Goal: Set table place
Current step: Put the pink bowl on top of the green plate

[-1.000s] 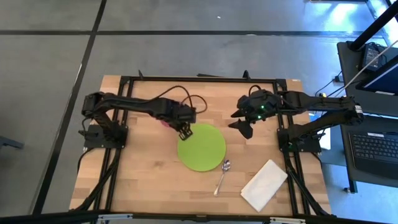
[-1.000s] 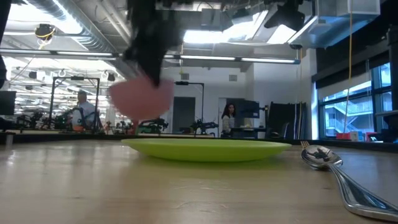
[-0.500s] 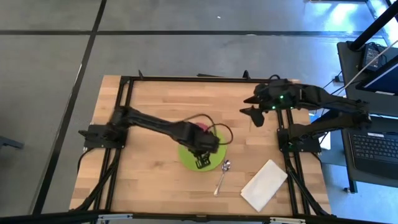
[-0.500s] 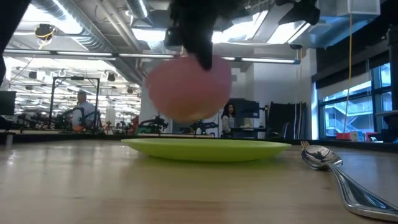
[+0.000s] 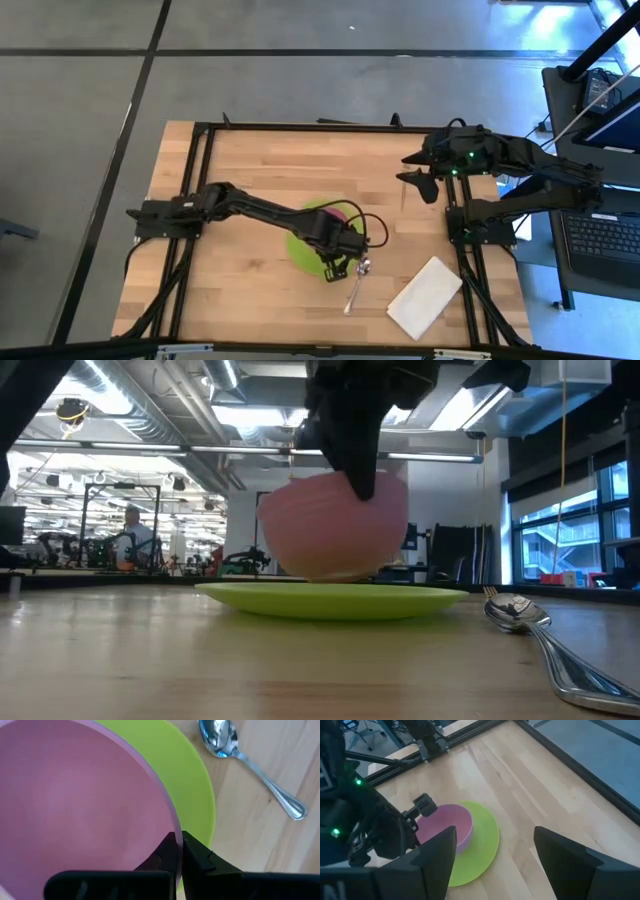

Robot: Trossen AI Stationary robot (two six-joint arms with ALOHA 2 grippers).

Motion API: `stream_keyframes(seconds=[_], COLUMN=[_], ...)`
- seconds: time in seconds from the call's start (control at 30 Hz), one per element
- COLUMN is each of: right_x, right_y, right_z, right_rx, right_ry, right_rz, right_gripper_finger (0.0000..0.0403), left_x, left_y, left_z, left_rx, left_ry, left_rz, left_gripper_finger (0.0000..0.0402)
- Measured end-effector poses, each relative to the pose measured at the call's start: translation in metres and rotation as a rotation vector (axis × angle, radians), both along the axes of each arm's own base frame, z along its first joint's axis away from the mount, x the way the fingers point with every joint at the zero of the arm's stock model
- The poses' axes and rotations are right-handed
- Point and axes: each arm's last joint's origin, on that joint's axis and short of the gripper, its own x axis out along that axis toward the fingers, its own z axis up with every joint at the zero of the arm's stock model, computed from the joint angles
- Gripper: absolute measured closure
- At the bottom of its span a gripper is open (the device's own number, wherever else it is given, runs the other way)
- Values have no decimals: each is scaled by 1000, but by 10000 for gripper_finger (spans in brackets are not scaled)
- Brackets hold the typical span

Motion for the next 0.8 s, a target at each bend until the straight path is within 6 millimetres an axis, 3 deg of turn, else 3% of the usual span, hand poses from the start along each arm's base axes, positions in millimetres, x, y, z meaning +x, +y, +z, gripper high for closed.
stream_keyframes(seconds=[0.2, 0.37, 0.8], right_x=[0, 0, 0], right_y=[0, 0, 0], right_z=[0, 0, -1], right_rx=[-16, -17, -18], right_ry=[5, 6, 14], right_rz=[11, 12, 14], right_gripper_finger=[134, 134, 134], left_x=[3, 5, 8], left_y=[-9, -9, 5], left_z=[-22, -26, -19], left_rx=[18, 4, -56], left_ry=[54, 66, 58], left_rz=[-9, -10, 41], left_gripper_finger=[398, 389, 292])
